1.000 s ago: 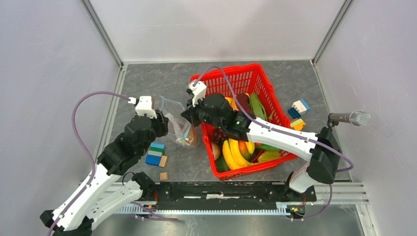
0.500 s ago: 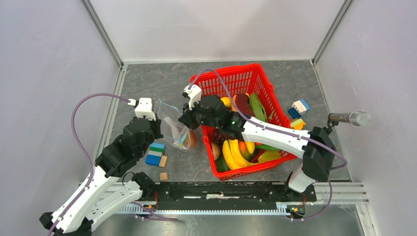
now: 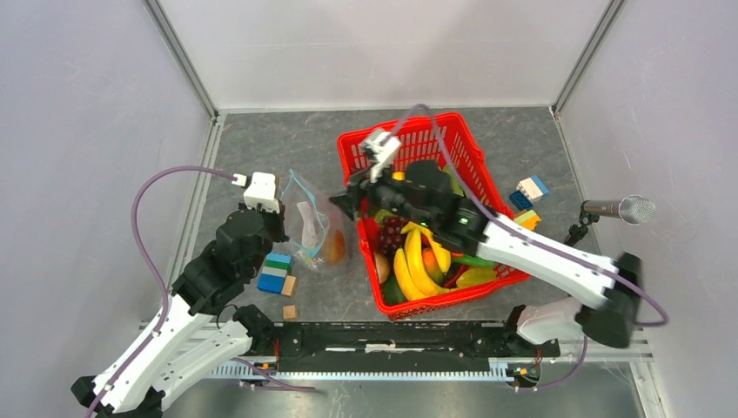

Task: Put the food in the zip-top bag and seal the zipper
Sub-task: Place the fake fruit in the zipper food storage bag, then pick up the fake fruit from the bin.

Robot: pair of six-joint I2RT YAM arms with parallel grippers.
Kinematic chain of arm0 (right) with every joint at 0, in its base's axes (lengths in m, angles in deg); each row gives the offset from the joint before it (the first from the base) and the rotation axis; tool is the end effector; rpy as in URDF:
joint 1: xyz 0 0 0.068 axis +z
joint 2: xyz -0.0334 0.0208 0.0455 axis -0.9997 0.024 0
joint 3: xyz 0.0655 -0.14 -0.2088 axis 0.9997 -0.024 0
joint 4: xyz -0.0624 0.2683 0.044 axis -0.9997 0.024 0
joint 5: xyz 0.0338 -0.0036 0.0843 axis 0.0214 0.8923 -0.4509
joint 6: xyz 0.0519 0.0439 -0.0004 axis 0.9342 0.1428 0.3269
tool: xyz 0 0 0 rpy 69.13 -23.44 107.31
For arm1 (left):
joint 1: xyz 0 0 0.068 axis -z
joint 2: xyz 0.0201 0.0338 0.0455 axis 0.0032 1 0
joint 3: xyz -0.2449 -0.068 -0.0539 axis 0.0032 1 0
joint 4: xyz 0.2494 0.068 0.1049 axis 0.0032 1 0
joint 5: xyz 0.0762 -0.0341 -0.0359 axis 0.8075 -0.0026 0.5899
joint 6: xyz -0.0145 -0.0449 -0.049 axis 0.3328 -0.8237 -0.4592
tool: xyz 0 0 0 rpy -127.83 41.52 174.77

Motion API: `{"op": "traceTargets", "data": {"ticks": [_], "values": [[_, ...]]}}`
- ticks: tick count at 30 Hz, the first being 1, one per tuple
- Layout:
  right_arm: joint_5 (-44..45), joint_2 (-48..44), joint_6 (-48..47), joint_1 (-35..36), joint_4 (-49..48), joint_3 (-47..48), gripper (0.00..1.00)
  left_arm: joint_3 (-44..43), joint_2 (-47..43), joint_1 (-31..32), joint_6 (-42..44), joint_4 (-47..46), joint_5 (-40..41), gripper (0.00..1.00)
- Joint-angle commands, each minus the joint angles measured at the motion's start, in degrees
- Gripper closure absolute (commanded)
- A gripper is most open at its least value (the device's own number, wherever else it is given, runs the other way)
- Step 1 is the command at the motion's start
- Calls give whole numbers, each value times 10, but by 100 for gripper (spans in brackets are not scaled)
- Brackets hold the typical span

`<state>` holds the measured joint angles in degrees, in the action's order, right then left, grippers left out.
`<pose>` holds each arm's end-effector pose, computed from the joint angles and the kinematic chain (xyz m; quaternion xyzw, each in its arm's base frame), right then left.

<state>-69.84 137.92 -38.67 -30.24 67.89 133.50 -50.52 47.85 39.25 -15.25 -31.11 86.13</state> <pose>0.1977 0.3235 0.3642 -0.2900 0.7036 0.3934 0.5159 0.1518 -0.0885 0.3336 0.0634 0.8021 -0.0261 0.5932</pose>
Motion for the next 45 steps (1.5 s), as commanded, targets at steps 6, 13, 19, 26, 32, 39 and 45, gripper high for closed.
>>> {"op": "traceTargets", "data": {"ticks": [6, 13, 19, 26, 32, 39, 45], "values": [[126, -124, 8, -111, 38, -126, 39, 24, -23, -4, 25, -68, -26, 98], [46, -14, -3, -167, 46, -109, 38, 31, -16, -4, 21, -80, -31, 98], [-11, 77, -35, -168, 25, -45, 36, 50, -12, -4, 21, -91, -23, 98], [-54, 146, -68, -174, -33, -20, 37, 49, 21, -5, 23, -100, -7, 98], [-100, 195, -70, -186, -65, 5, 30, 52, 31, -5, 42, -97, 23, 98], [-127, 240, -104, -194, -86, 26, 27, 59, 32, -7, 59, -99, 49, 98], [-137, 260, -108, -199, -114, 29, 34, 54, 39, -10, 59, -96, 42, 98]]}}
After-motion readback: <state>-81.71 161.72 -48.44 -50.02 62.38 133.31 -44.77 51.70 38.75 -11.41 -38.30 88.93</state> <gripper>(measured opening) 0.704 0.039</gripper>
